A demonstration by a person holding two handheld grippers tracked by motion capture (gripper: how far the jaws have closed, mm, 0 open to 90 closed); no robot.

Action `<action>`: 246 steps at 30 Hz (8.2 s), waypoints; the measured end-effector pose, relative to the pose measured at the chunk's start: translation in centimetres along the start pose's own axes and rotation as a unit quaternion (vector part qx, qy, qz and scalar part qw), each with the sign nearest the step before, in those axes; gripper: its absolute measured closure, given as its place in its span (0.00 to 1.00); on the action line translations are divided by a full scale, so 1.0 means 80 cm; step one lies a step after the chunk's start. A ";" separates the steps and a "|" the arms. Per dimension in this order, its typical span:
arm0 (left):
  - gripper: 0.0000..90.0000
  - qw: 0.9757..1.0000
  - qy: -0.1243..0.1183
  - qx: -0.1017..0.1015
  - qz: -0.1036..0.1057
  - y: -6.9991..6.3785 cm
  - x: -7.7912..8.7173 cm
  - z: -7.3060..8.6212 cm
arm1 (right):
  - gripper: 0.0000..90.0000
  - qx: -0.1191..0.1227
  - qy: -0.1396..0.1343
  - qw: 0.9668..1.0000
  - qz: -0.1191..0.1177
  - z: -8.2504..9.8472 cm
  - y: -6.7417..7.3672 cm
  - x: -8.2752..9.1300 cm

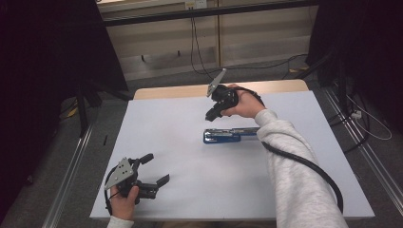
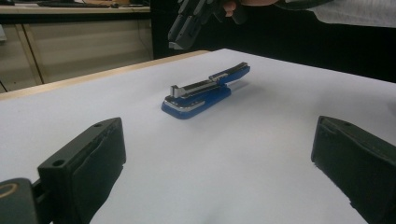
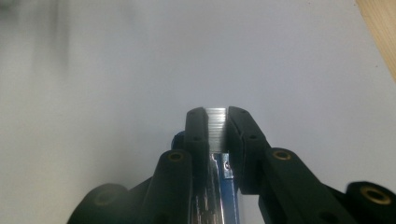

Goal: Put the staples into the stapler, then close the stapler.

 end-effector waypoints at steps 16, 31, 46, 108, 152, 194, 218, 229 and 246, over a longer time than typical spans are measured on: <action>0.03 1.000 -0.003 0.002 0.000 0.000 -0.001 -0.001 | 0.87 -0.004 0.000 1.000 -0.007 0.011 0.000 -0.015; 0.03 1.000 0.001 -0.002 0.001 -0.001 -0.001 0.000 | 0.87 -0.004 0.010 1.000 -0.010 0.026 -0.002 -0.033; 0.03 1.000 0.000 -0.003 0.003 -0.001 -0.001 0.000 | 0.87 -0.001 0.017 1.000 -0.013 0.033 -0.002 -0.045; 0.03 1.000 -0.002 0.000 0.010 -0.003 -0.003 0.000 | 0.87 -0.001 0.030 0.999 -0.019 0.041 -0.001 -0.055; 0.03 0.999 0.028 0.016 0.028 -0.001 -0.033 0.006 | 0.17 -0.122 -0.089 0.987 0.050 0.118 -0.008 0.020; 0.88 0.982 0.144 0.118 -0.035 0.044 -0.194 0.022 | 1.00 -0.234 -0.132 0.938 0.218 0.258 -0.010 0.100; 0.97 0.966 0.241 0.092 -0.027 0.051 -0.242 0.048 | 1.00 -0.223 -0.067 0.941 0.245 0.259 -0.034 0.060; 0.96 0.967 0.234 0.098 -0.018 0.054 -0.243 0.045 | 1.00 -0.222 -0.076 0.941 0.243 0.256 -0.034 0.065; 0.96 0.965 0.241 0.103 -0.031 0.054 -0.244 0.049 | 0.99 -0.221 -0.129 0.941 0.223 0.226 -0.024 0.075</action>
Point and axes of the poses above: each handheld gripper's, and its own axes: x roughly backward along the jaws, z roughly out of its underside, y roughly to its left, the point moved 10 cm from there along -x, roughly forward along the jaws, and after that the axes turned 11 degrees about -x, right-handed, at the moved point
